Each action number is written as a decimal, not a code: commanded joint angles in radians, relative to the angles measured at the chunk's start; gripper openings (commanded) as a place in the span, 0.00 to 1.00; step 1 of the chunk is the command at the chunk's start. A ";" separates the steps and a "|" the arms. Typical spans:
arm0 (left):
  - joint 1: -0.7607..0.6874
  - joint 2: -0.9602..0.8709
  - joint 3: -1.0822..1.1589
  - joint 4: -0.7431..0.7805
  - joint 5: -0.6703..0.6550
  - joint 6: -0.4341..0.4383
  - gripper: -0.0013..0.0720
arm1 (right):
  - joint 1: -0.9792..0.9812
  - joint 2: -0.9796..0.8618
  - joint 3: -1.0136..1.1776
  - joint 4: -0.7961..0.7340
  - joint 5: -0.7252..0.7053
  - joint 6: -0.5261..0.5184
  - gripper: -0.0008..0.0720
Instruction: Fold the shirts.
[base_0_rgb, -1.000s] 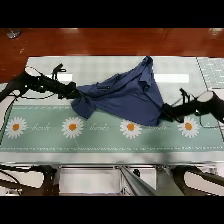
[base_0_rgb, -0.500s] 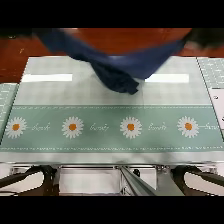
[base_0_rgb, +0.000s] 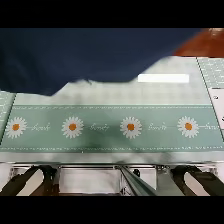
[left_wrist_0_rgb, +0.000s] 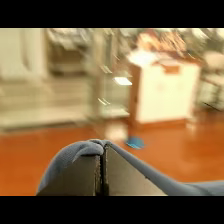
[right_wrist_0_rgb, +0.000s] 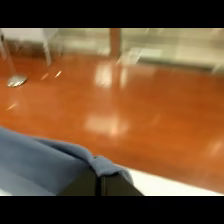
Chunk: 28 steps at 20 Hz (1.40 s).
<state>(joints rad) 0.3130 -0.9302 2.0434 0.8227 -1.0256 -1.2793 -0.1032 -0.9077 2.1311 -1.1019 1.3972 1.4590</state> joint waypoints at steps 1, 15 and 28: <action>0.031 0.136 0.014 0.116 -0.005 -0.008 0.05 | 0.000 0.140 0.011 -0.037 0.036 0.001 0.04; -0.214 0.226 -0.623 0.322 -0.097 -0.034 0.05 | 0.000 0.217 -0.541 -0.037 0.179 0.016 0.04; -0.315 -0.485 -0.605 0.290 0.417 -0.187 0.05 | 0.000 -0.570 -0.597 0.024 -0.444 0.052 0.04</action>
<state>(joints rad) 0.0132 -1.2942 1.4231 1.1213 -0.7124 -1.4113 -0.1032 -1.2476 1.4036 -1.1488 1.0397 1.5040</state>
